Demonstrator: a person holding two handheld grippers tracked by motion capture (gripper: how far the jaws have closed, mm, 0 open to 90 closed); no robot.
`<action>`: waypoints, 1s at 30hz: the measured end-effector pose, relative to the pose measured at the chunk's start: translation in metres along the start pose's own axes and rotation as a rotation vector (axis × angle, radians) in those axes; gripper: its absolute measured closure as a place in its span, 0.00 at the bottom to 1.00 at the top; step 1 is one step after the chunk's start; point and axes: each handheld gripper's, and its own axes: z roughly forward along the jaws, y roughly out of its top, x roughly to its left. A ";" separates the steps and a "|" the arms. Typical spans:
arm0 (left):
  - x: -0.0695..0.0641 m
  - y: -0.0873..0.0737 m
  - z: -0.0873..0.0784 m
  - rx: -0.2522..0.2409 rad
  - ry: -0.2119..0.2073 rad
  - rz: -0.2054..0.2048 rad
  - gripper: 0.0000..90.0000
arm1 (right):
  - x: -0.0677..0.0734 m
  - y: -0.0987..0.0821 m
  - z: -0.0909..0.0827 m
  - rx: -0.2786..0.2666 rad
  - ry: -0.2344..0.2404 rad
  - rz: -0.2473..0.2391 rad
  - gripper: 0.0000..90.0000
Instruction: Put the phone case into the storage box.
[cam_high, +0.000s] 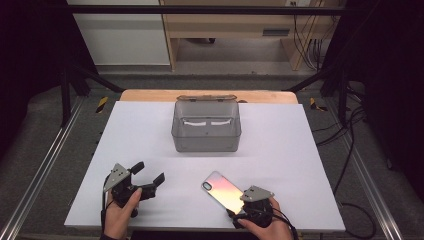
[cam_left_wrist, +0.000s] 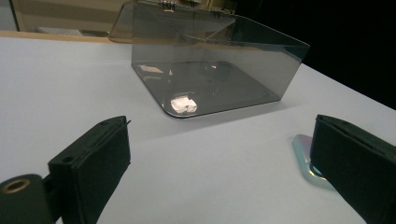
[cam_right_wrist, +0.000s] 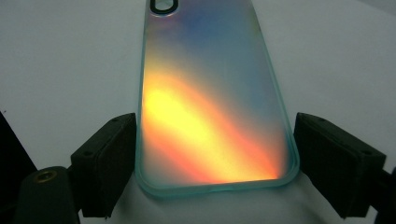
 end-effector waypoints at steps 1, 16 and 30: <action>0.000 0.000 0.000 0.001 -0.001 0.001 0.05 | 0.000 0.000 0.000 0.000 0.000 0.000 0.18; -0.001 0.000 0.001 0.001 -0.005 0.000 0.05 | 0.000 0.001 0.000 0.005 -0.003 -0.001 0.18; -0.002 -0.001 0.002 0.004 -0.013 0.005 0.06 | 0.001 0.001 0.000 0.006 -0.004 0.000 0.18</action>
